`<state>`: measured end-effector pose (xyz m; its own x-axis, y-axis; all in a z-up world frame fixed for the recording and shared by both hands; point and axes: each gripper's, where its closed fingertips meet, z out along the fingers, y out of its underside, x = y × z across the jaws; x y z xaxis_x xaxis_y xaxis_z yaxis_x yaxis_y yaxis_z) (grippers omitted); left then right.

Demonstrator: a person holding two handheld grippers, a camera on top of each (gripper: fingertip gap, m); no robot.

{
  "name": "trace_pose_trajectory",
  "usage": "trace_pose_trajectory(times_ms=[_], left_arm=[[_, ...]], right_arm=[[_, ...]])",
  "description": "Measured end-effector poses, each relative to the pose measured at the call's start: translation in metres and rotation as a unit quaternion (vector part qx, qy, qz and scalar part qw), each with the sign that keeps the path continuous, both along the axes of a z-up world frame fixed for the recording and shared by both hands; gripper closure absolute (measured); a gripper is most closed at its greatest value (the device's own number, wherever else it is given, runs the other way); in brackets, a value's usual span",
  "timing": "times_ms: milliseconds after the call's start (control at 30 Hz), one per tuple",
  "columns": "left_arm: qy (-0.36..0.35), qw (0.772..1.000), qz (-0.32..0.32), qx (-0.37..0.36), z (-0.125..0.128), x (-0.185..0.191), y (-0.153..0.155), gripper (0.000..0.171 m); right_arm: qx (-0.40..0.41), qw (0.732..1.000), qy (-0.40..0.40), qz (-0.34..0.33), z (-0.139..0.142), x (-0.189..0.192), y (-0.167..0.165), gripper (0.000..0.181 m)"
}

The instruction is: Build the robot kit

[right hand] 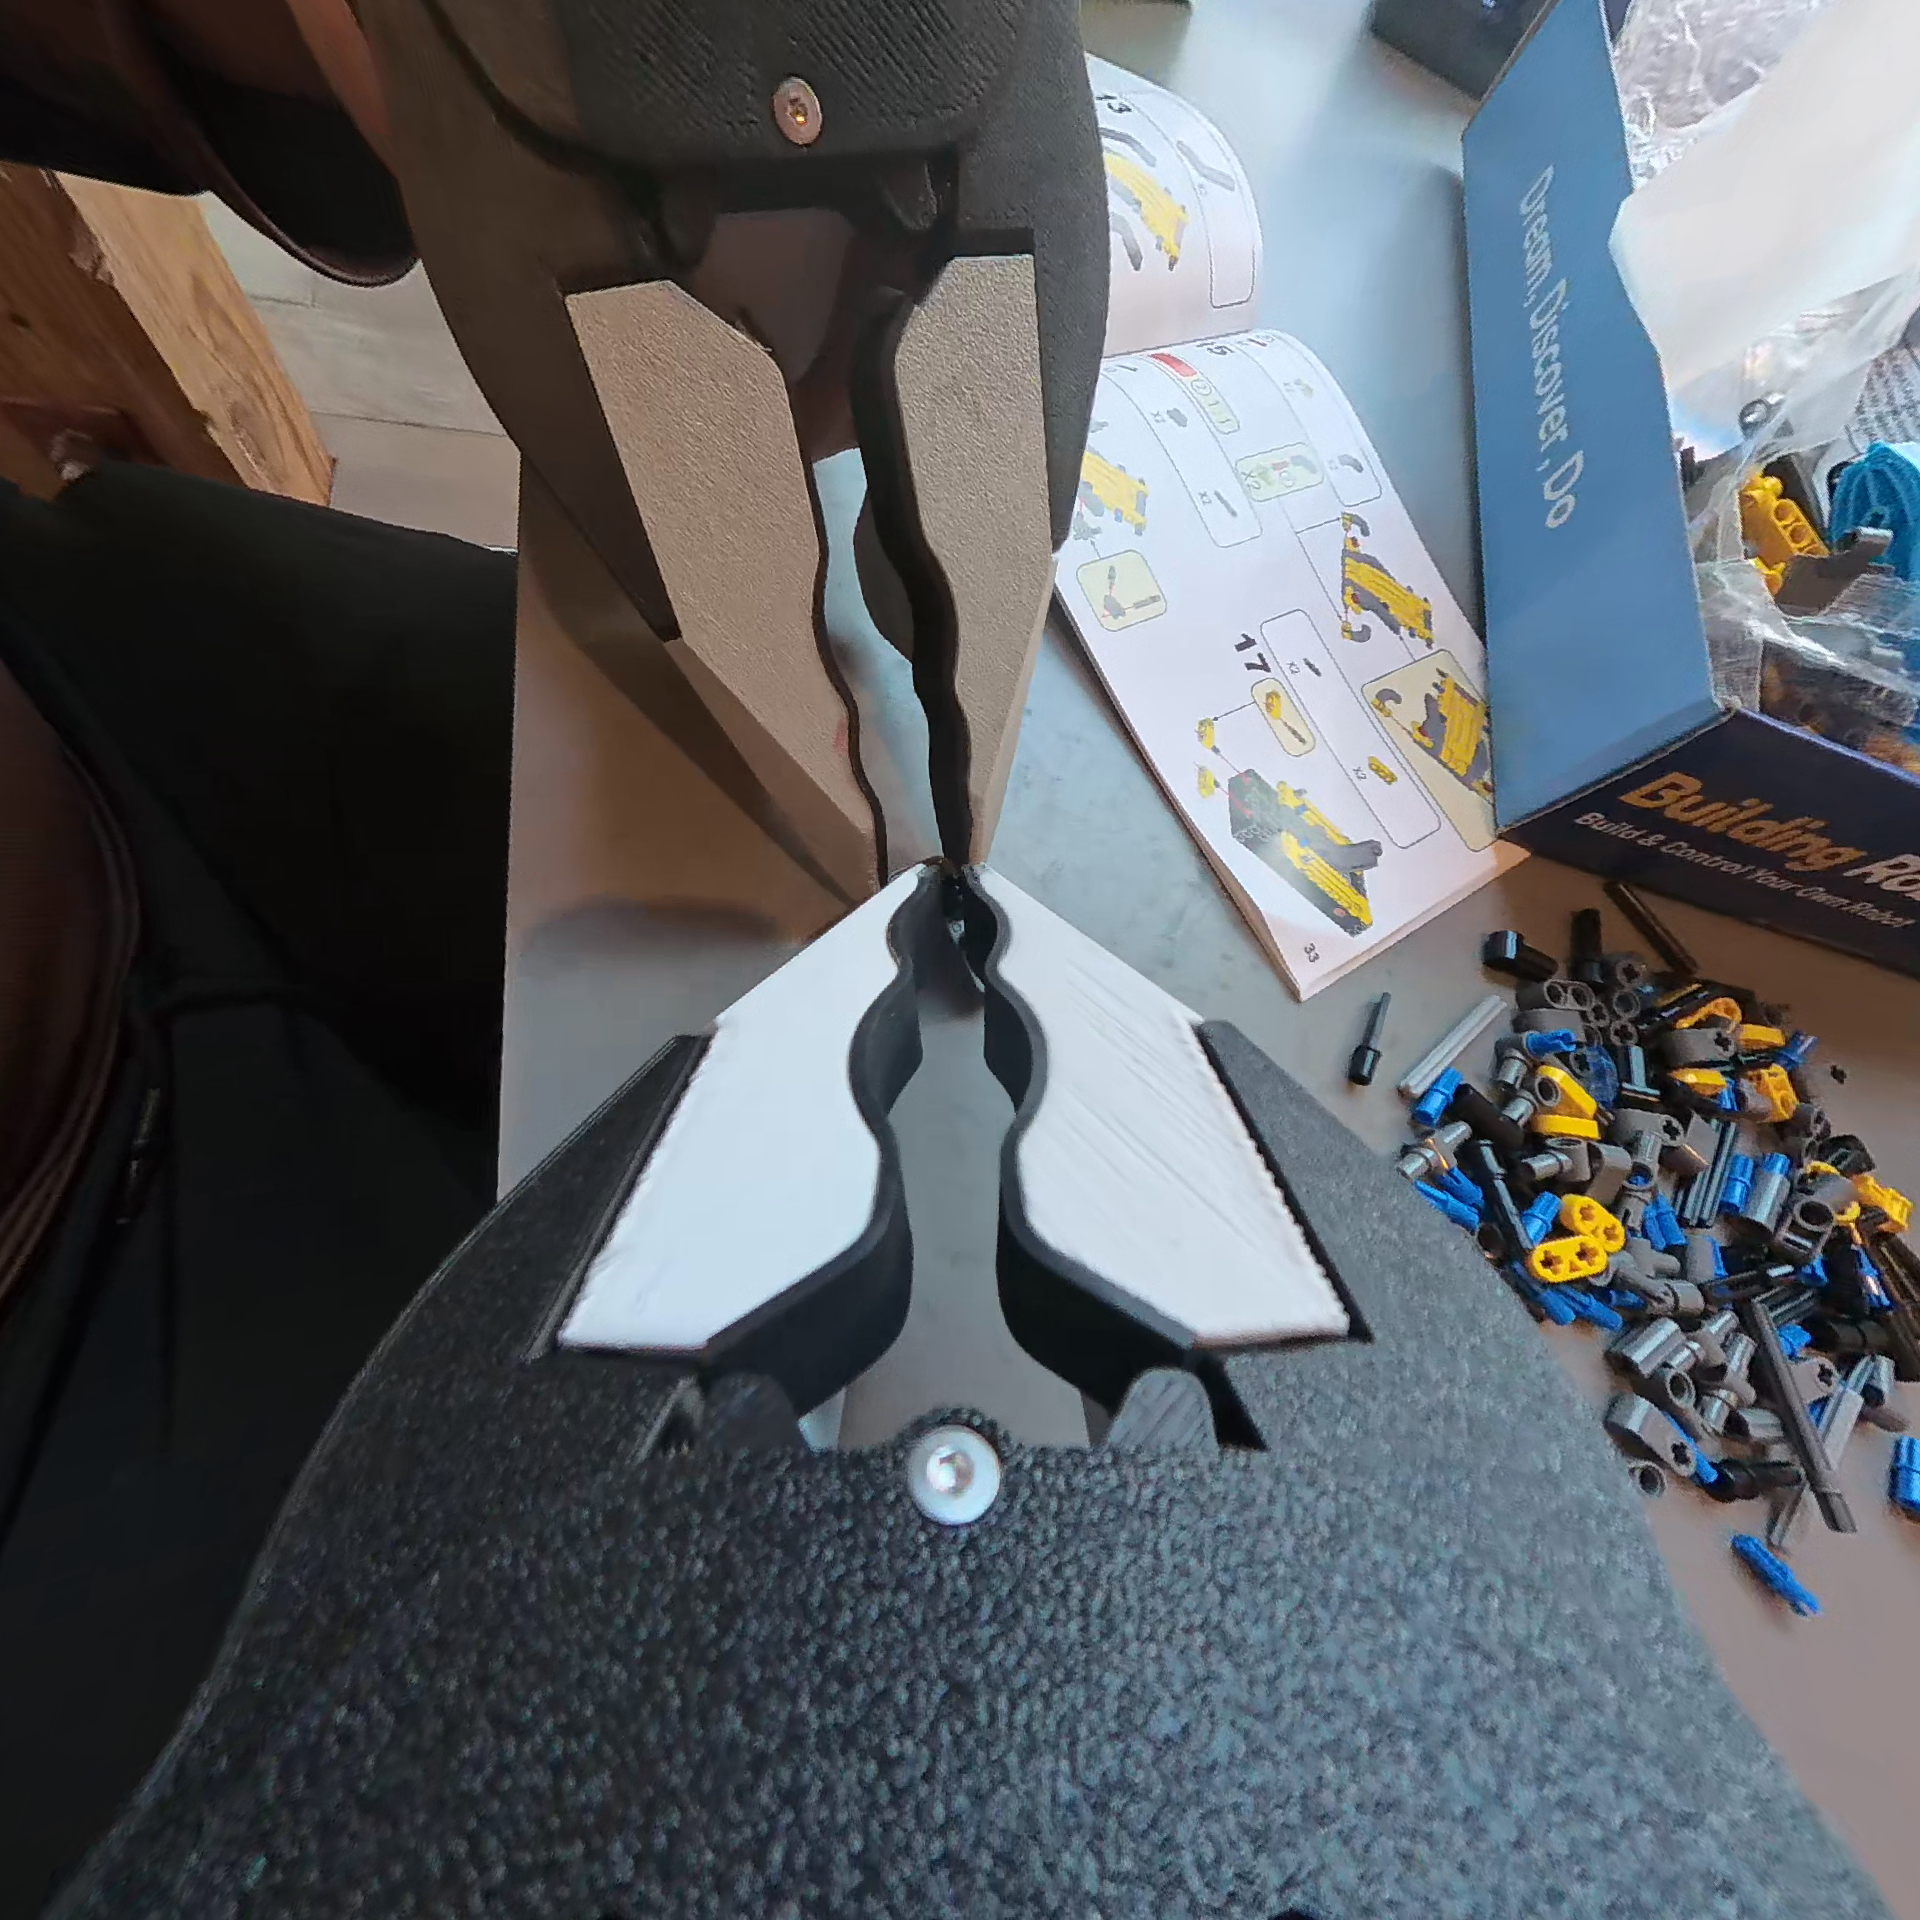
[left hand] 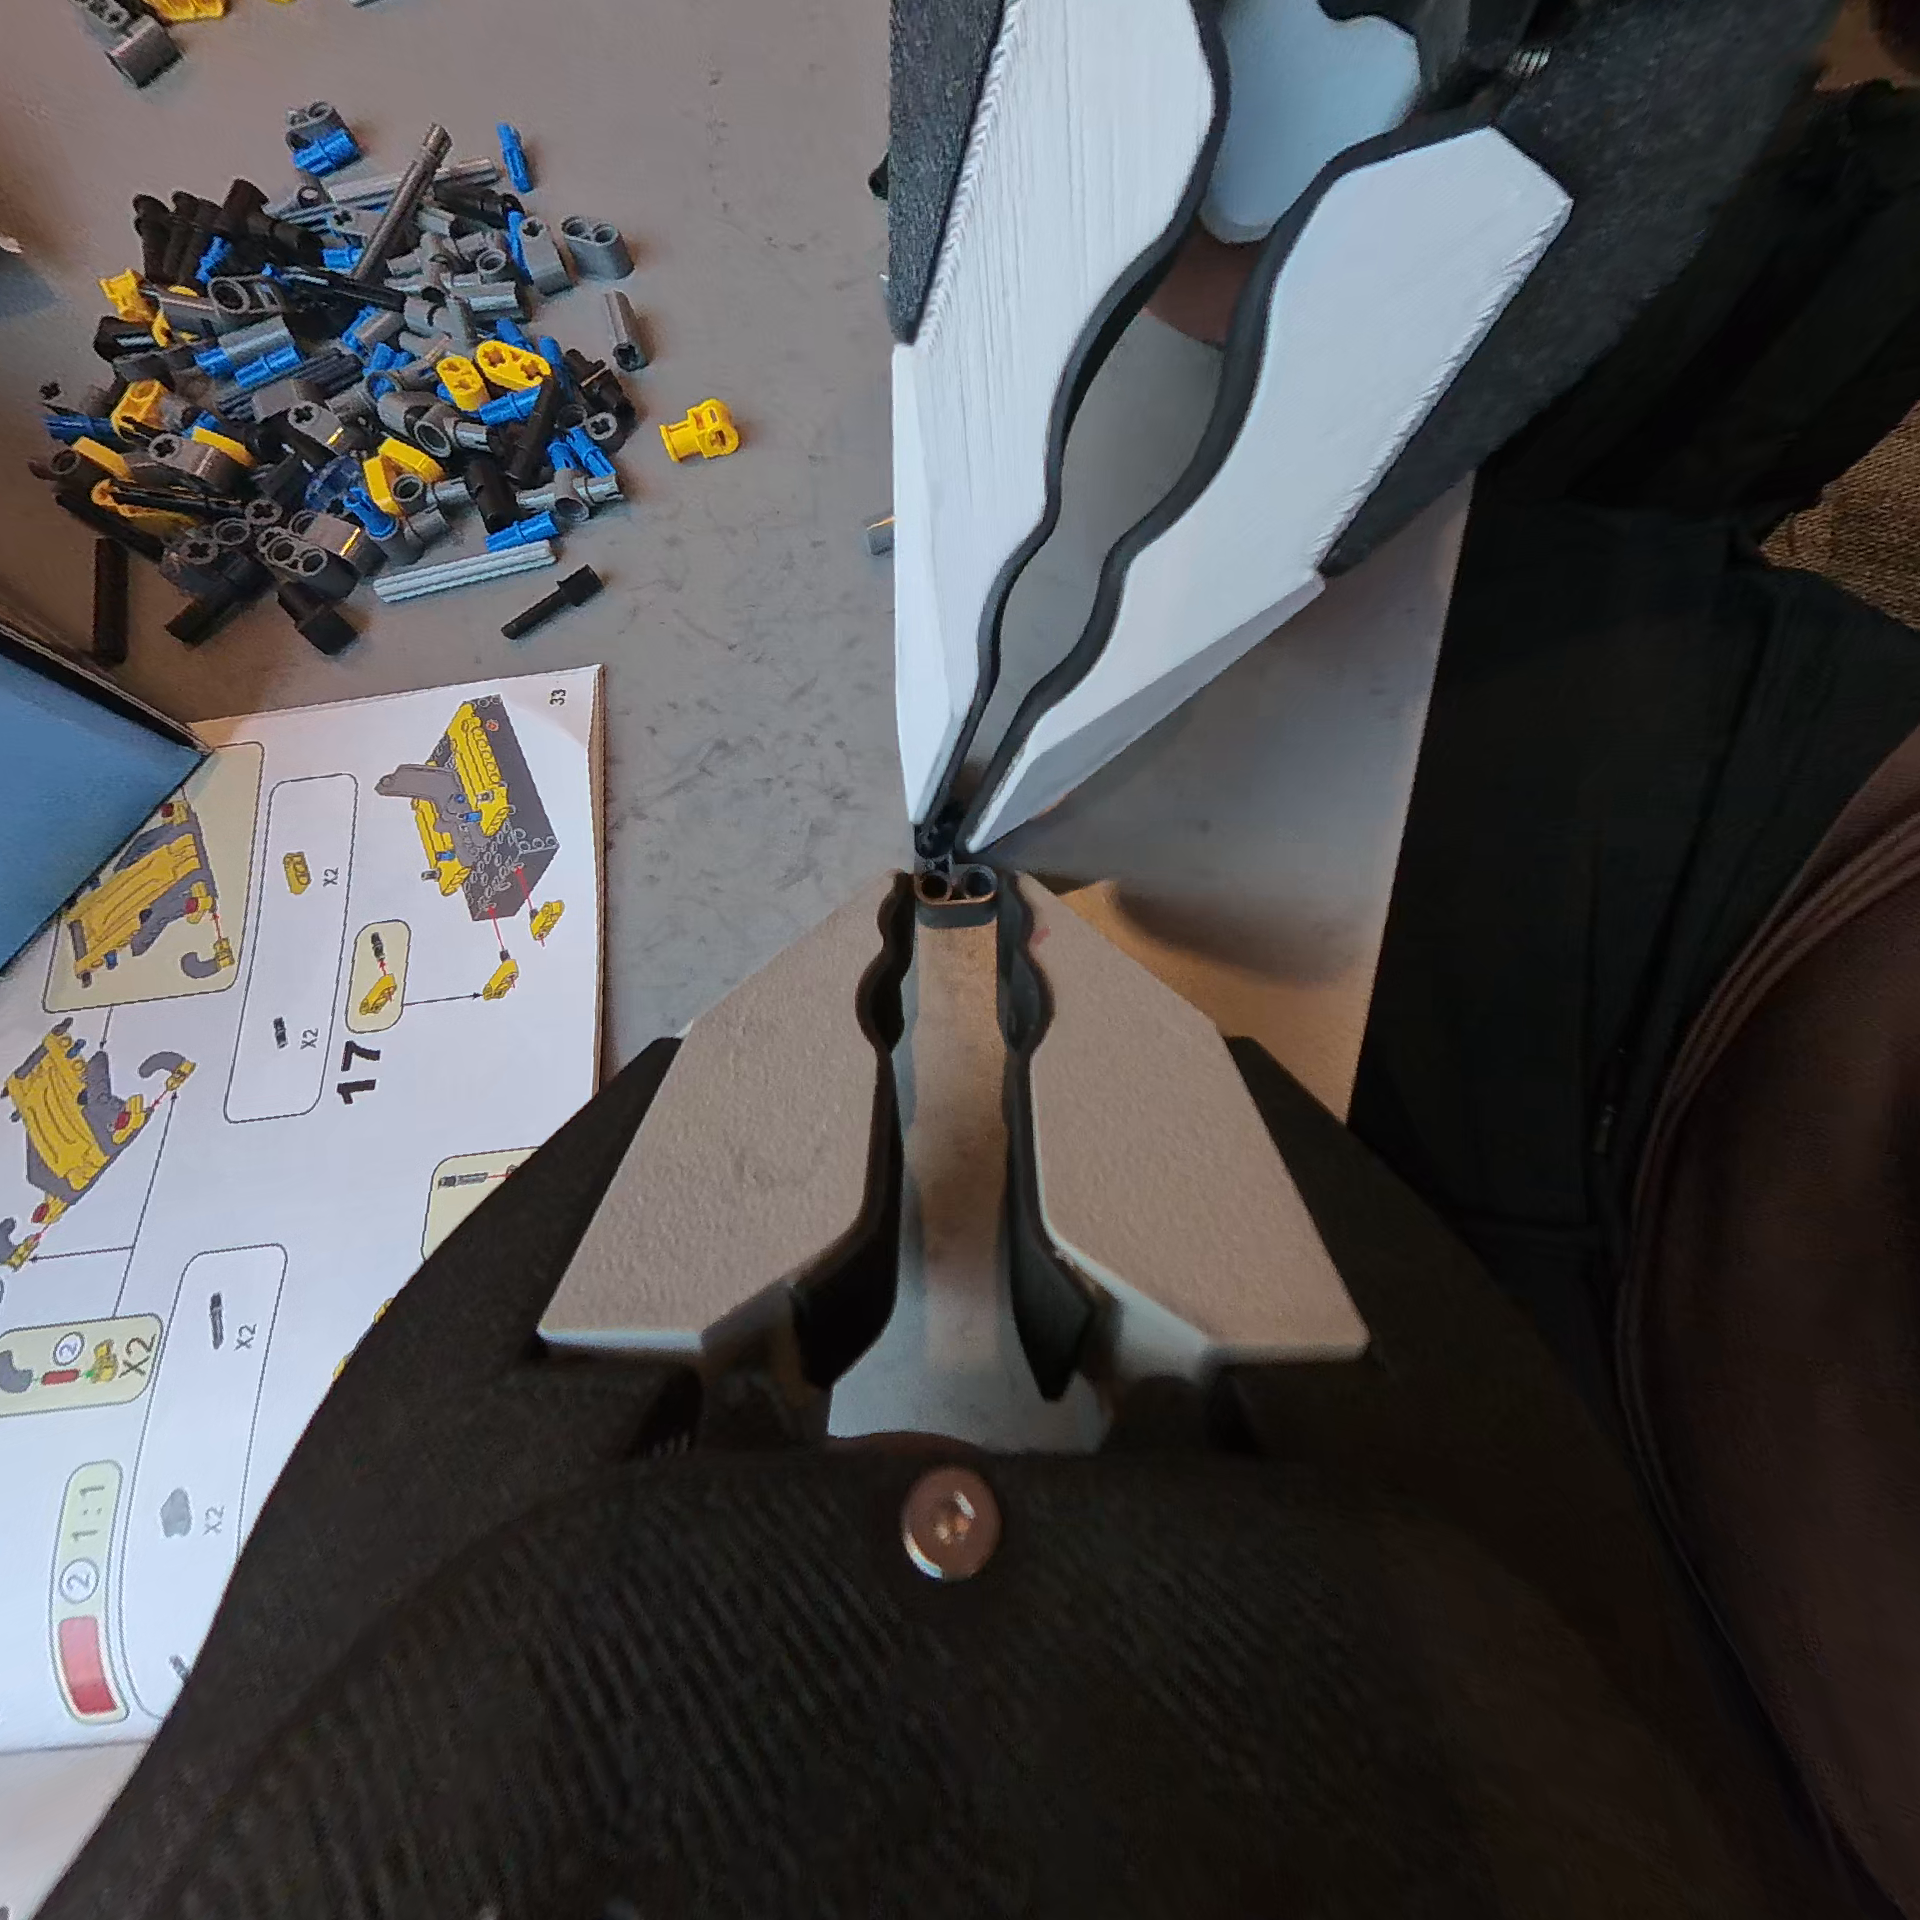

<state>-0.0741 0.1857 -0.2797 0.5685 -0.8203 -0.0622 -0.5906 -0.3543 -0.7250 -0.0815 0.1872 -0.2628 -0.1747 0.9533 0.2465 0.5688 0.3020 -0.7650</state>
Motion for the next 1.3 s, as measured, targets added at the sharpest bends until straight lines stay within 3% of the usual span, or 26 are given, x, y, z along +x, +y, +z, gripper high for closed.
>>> trace_pose_trajectory(times_ms=[167, 333, 533, 667, 967, 1300], left_arm=[[-0.001, 1.000, 0.000, -0.002, -0.0001, 0.0000, -0.0001, 0.159], [0.000, 1.000, 0.000, -0.001, -0.0002, -0.0001, -0.0001, 0.159], [0.000, 1.000, 0.000, 0.000, -0.0002, -0.0001, 0.0000, 0.159], [-0.002, 1.000, 0.000, -0.003, -0.0002, 0.0000, 0.0000, 0.159], [0.000, 1.000, 0.000, -0.001, -0.0003, -0.0002, 0.0000, 0.159], [0.000, 1.000, 0.000, -0.001, -0.0003, -0.0001, 0.0000, 0.159]], right_arm=[[-0.031, 0.999, -0.019, -0.010, -0.0004, 0.0006, 0.0014, 0.178], [-0.132, 0.989, -0.058, -0.036, -0.0012, -0.0023, 0.0017, 0.178], [-0.159, 0.980, -0.118, -0.032, -0.0021, -0.0031, 0.0025, 0.178], [-0.148, 0.982, -0.118, -0.018, -0.0015, 0.0008, 0.0036, 0.178], [-0.036, 0.992, -0.119, 0.024, -0.0017, -0.0016, 0.0015, 0.178], [-0.184, 0.974, -0.127, -0.023, -0.0030, 0.0031, 0.0049, 0.178]])
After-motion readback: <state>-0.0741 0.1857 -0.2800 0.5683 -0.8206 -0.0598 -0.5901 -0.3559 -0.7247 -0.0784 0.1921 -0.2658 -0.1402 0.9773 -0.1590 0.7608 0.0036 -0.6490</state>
